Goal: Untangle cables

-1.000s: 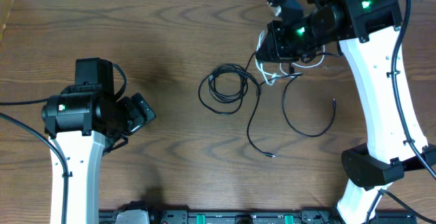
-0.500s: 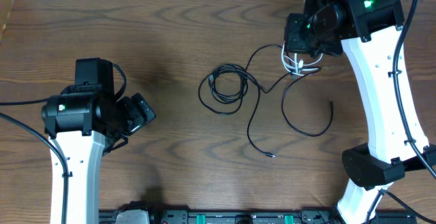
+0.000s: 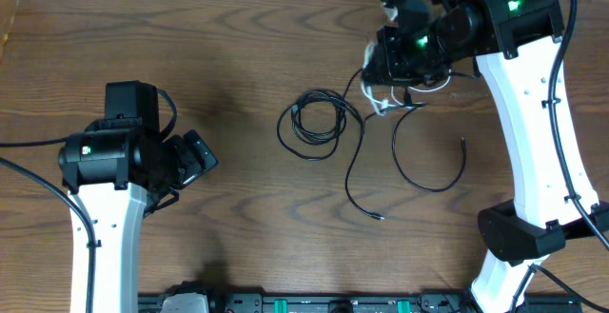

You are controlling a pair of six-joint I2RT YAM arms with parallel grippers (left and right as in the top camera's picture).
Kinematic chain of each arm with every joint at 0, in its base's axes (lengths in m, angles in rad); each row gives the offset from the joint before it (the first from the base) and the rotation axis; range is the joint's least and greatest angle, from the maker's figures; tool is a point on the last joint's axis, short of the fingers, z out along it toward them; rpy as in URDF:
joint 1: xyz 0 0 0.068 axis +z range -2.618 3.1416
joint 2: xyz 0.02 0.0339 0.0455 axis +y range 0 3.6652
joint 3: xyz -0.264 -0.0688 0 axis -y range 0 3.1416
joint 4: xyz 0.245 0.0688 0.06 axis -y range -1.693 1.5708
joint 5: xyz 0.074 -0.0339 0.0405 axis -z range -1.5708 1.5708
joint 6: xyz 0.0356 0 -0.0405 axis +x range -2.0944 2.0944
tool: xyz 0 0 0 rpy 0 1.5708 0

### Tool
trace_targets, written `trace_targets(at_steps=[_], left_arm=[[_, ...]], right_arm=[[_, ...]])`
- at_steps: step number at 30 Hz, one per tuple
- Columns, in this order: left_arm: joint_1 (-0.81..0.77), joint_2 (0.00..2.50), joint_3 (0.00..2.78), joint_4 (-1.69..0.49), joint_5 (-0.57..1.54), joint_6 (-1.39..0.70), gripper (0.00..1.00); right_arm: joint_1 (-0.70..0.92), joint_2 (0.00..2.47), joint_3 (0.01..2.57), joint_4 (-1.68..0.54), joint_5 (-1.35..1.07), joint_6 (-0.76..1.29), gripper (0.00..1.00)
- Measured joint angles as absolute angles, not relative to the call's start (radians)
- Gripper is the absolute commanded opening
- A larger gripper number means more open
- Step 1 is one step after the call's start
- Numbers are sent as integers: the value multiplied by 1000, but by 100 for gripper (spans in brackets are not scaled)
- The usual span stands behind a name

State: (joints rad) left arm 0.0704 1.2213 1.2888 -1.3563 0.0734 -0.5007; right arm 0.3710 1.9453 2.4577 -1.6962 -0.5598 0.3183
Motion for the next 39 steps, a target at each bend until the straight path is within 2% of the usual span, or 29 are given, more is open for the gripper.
trace_targets(at_steps=[3, 5, 7, 17, 24, 28, 33, 39], left_arm=[[70, 1221, 1289, -1357, 73, -501, 99], [70, 1221, 1289, -1356, 73, -501, 100], [70, 1222, 1289, -1357, 73, -501, 99], [70, 1222, 1289, -1357, 74, -501, 99], [70, 1222, 1289, -1356, 73, -501, 99], [70, 1221, 1289, -1356, 73, -501, 99], [70, 1221, 1289, -1357, 73, -501, 99], [70, 1221, 1289, -1357, 74, -501, 99]], right_arm=[[372, 1945, 2458, -1696, -663, 373, 11], [372, 1945, 2458, -1696, -697, 410, 3], [371, 1945, 2458, -1694, -710, 451, 1], [363, 1945, 2458, -1682, -545, 780, 2], [363, 1945, 2457, -1596, -772, 933, 1], [363, 1945, 2457, -1531, -786, 969, 1], [363, 1945, 2457, -1513, -529, 1047, 1], [362, 1945, 2457, -1601, 2, 1081, 1]])
